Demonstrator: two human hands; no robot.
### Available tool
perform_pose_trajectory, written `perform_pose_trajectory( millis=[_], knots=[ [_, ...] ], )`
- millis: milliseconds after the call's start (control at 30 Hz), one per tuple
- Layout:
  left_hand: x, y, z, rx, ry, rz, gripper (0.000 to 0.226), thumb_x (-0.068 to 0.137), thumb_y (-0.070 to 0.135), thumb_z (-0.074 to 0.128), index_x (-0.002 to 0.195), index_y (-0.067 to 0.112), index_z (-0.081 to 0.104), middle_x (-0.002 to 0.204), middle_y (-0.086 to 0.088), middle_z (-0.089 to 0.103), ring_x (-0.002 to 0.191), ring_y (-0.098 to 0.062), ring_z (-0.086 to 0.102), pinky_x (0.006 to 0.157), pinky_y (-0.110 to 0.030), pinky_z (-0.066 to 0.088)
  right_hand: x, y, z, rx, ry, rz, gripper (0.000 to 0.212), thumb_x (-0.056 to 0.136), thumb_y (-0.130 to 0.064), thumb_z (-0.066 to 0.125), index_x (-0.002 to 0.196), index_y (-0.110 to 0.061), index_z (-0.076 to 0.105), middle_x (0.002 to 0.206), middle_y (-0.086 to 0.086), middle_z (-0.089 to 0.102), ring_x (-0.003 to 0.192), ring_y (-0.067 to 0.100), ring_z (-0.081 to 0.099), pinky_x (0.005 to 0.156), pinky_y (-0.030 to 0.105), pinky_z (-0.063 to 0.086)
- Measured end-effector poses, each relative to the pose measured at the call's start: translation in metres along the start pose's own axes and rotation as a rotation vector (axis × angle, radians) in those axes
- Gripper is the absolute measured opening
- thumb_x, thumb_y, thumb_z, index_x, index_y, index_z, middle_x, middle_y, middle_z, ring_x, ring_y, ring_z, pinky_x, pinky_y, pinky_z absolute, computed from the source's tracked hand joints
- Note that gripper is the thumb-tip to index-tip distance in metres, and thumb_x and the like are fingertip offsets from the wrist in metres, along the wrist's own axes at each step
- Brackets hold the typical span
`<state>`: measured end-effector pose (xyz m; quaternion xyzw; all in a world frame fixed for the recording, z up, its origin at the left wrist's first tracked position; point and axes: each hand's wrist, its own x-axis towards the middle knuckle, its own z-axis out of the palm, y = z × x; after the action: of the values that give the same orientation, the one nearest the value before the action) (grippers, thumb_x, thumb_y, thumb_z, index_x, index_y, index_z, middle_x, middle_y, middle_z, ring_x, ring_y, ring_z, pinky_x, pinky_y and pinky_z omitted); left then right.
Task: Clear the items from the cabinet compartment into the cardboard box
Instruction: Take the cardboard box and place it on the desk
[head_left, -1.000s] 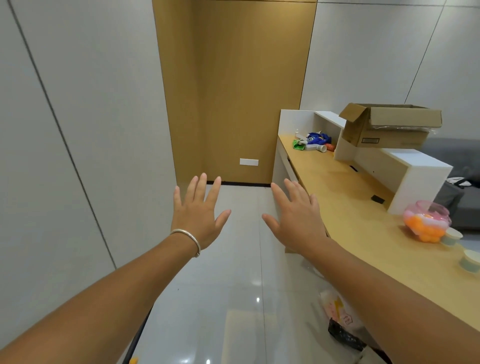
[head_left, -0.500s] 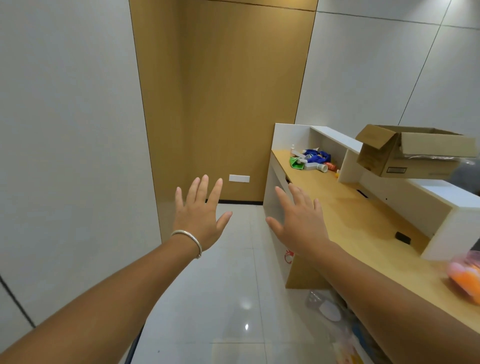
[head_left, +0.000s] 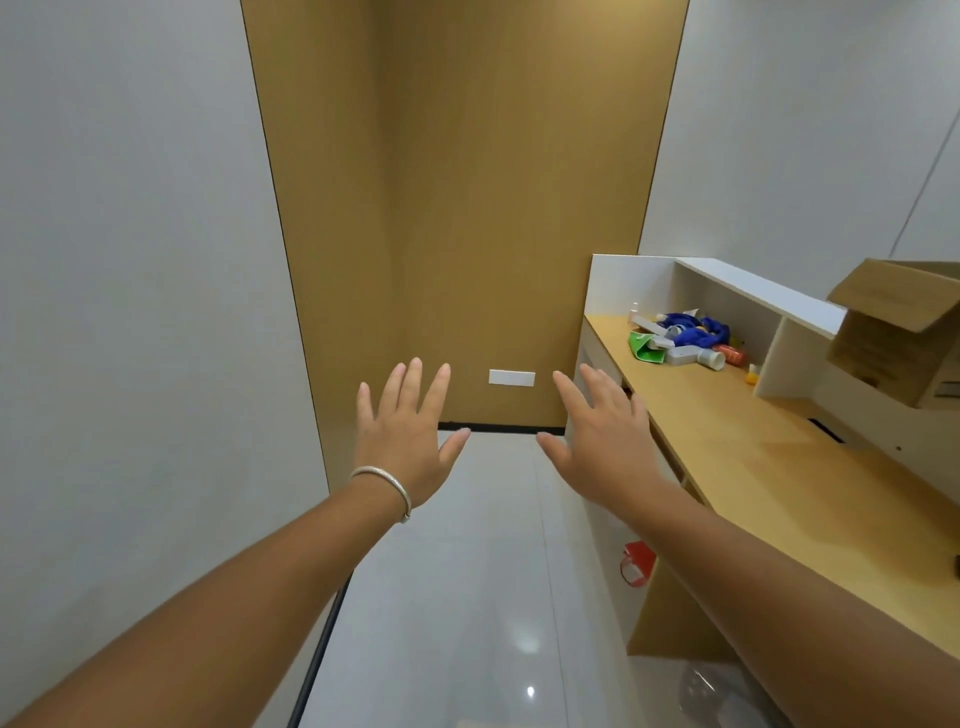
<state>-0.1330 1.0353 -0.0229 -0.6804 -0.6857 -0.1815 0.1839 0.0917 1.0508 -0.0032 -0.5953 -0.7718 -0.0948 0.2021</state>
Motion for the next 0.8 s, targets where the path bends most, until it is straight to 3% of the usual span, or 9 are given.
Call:
perform_pose_trajectory(
  millis=[533, 800],
  knots=[
    [0.252, 0.001, 0.141, -0.016, -0.009, -0.041, 0.072, 0.093, 0.062, 0.027, 0.152, 0.03, 0.0, 0.162, -0.005, 0.004, 0.148, -0.022, -0.001, 0.117, -0.054, 0.003, 0.259, 0.071, 0.114, 0.024, -0.033, -0.049, 0.072, 0.093, -0.057, 0.044, 0.153, -0.031, 0.013, 0.162, 0.004, 0.01, 0.149, 0.022, 0.004, 0.117, 0.052, 0.007],
    [0.395, -0.01, 0.229, -0.071, -0.014, 0.022, 0.072, 0.094, 0.063, 0.023, 0.152, 0.031, -0.003, 0.162, -0.005, 0.001, 0.148, -0.022, -0.004, 0.117, -0.054, 0.001, 0.386, 0.103, 0.181, -0.053, -0.035, 0.034, 0.073, 0.093, -0.056, 0.045, 0.153, -0.032, 0.011, 0.162, 0.003, 0.008, 0.149, 0.023, 0.003, 0.118, 0.053, 0.007]
  ],
)
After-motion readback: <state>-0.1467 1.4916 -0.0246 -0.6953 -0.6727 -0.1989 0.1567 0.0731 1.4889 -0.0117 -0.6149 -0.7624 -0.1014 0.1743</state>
